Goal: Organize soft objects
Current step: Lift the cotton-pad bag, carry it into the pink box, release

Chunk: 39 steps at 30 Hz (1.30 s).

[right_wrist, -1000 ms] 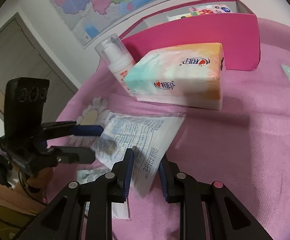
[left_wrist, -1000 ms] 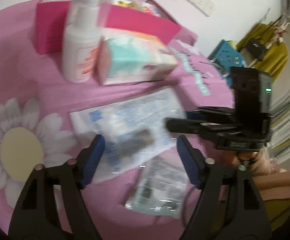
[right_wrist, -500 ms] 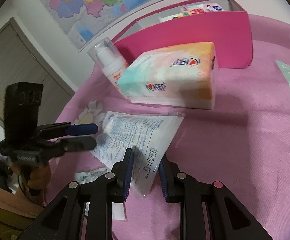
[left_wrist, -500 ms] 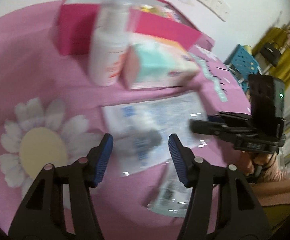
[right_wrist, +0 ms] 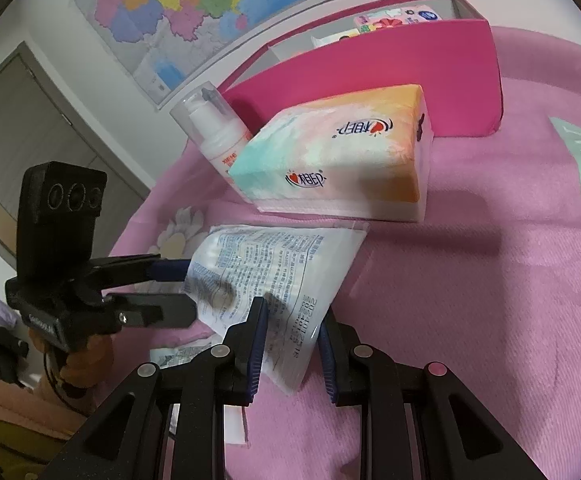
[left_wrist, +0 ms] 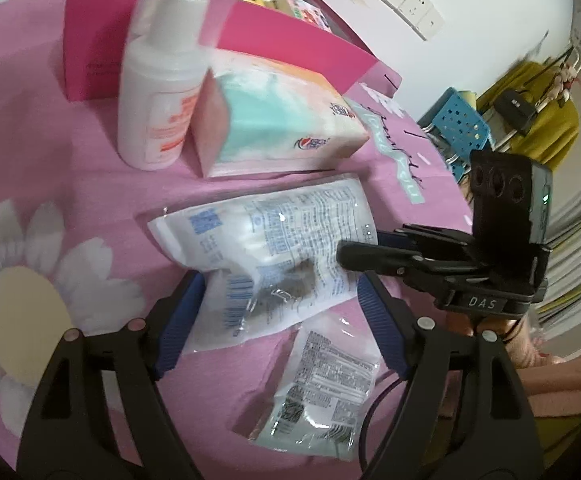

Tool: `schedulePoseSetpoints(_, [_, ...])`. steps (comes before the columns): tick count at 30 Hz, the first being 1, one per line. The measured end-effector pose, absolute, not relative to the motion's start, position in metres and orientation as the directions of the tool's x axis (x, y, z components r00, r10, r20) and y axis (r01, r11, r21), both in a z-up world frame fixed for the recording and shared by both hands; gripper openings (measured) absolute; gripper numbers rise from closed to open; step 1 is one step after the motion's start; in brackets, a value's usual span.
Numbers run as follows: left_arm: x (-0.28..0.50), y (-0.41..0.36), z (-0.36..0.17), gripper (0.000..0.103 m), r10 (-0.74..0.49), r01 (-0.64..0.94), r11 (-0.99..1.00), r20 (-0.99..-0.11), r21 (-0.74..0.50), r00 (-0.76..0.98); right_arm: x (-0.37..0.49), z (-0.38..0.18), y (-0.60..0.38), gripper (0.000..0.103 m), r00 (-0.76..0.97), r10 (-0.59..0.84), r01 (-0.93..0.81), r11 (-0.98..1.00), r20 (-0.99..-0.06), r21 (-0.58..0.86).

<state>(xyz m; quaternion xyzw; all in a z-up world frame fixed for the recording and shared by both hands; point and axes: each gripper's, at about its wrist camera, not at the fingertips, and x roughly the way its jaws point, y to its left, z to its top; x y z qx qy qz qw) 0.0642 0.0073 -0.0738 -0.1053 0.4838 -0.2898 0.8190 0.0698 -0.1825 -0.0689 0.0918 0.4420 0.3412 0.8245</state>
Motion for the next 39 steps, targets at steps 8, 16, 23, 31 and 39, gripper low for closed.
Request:
schedulePoseSetpoints(8, [0.059,0.007,-0.070,0.057,-0.538,0.346,0.838,-0.748,-0.423,0.389,0.070,-0.061,-0.193,0.024,0.398,0.655,-0.478,0.746,-0.642,0.464])
schedulePoseSetpoints(16, [0.047,0.007,-0.048,0.054,-0.502,0.361,0.859,-0.739,-0.363,0.450,0.067,-0.052,-0.194,0.024,0.419,0.667,-0.497,0.737,-0.617,0.459])
schedulePoseSetpoints(23, [0.041,0.007,-0.034,0.054,-0.487,0.378,0.865,-0.728,-0.329,0.483,0.064,-0.043,-0.197,0.024,0.435,0.671,-0.512,0.733,-0.601,0.448])
schedulePoseSetpoints(31, [0.038,0.002,-0.019,0.054,-0.476,0.391,0.870,-0.712,-0.299,0.515,0.059,-0.033,-0.203,0.024,0.456,0.674,-0.520,0.732,-0.581,0.441])
schedulePoseSetpoints(39, [0.040,-0.003,-0.003,0.054,-0.472,0.408,0.871,-0.694,-0.272,0.543,0.056,-0.018,-0.208,0.024,0.482,0.673,-0.532,0.734,-0.561,0.423])
